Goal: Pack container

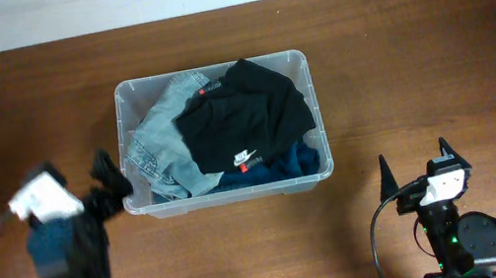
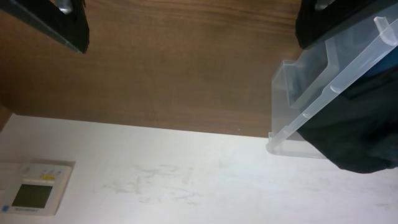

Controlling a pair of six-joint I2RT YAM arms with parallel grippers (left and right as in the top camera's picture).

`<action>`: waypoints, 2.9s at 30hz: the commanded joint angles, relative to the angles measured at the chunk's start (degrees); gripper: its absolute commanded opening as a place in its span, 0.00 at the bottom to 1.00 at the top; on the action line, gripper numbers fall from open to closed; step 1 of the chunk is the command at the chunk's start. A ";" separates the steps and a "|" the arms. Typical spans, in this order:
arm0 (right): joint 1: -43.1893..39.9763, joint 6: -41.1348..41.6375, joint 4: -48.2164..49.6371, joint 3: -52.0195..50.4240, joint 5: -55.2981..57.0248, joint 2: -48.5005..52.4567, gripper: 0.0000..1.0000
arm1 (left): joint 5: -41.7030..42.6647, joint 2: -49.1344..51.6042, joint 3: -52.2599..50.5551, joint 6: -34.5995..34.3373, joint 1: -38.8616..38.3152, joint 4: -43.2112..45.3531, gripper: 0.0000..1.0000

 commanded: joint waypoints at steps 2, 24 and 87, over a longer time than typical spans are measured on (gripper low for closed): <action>-0.42 -0.22 -0.33 -0.26 0.48 -0.48 0.99 | 3.52 -11.26 -9.25 1.14 -0.07 1.79 0.99; -0.42 -0.22 -0.33 -0.26 0.48 -0.48 0.98 | 10.60 -35.17 -28.48 14.19 -0.33 11.89 0.99; -0.42 -0.22 -0.33 -0.26 0.48 -0.48 0.98 | 9.22 -35.21 -29.49 17.59 -3.69 3.89 0.99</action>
